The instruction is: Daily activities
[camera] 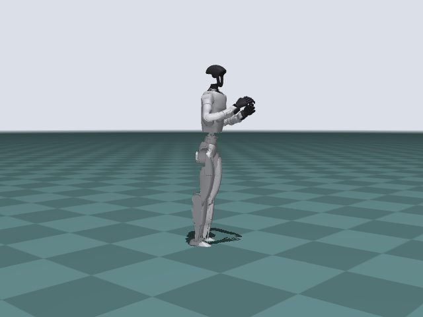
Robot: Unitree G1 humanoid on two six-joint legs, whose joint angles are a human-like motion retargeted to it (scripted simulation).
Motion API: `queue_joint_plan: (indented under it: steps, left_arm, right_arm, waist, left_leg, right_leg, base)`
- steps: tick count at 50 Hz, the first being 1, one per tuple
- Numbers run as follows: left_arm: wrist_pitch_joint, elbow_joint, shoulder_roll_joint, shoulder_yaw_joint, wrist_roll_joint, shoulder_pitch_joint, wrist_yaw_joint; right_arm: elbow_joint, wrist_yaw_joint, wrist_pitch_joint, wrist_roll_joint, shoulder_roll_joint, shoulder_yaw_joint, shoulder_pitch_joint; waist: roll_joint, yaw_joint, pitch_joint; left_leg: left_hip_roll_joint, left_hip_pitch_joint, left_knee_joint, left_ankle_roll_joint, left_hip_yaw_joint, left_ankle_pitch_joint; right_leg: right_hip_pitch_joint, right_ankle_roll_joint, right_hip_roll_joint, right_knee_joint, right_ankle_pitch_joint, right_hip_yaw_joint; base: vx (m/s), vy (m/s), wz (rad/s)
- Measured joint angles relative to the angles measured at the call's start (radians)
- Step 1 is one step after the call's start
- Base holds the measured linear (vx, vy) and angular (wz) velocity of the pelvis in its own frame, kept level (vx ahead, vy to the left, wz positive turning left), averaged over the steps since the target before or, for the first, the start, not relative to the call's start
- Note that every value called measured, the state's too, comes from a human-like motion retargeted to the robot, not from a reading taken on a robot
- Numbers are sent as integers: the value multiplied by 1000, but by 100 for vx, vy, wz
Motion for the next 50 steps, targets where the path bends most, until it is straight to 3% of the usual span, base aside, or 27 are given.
queue_joint_plan:
  steps: [5, 12, 14, 20, 30, 50]
  left_arm:
    - [1, -27, -54, -38, 37, -72, 72]
    - [5, 0, -59, -41, 44, -170, 161]
    - [4, 4, -80, -51, 60, -155, 180]
    - [10, 33, -80, -50, 45, -210, 233]
    - [19, 57, -108, -50, 33, -200, 300]
    - [64, 85, -122, -60, -16, -146, 273]
  right_arm:
    - [-30, -47, 9, -41, 53, 68, -86]
    - [-3, -95, 25, -51, 44, 105, -198]
    - [-5, -105, 21, -70, 62, 126, -189]
    - [17, -129, 21, -66, 48, 149, -260]
    - [32, -169, 21, -82, 67, 191, -283]
    - [56, -134, 14, -95, 87, 242, -297]
  waist:
    - [21, -2, -28]
    - [20, 1, 5]
    - [28, -1, -11]
    - [18, -2, 55]
    - [19, -3, 97]
    - [16, -11, 122]
  left_leg:
    - [6, -30, -31, 14, 15, 43]
    - [-2, -30, -4, 18, 14, 15]
    - [3, -42, -18, 21, 19, 35]
    - [-5, -9, 5, 21, 21, 6]
    - [-7, 19, 6, 31, 29, 4]
    - [-20, 36, 7, 65, 48, 10]
  right_leg:
    - [-33, 3, 6, -27, 43, 4]
    - [-31, 14, -2, -3, 12, 4]
    - [-45, 16, 3, -16, 32, 4]
    - [-11, 24, -5, 5, 0, 4]
    - [14, 28, -8, 6, -9, 10]
    - [15, 21, -20, 8, -22, 47]
  base:
    - [-3, 0, -3]
    - [-1, 0, -2]
    - [-3, 0, -7]
    - [0, 0, 0]
    - [0, 0, 0]
    - [0, 0, -8]
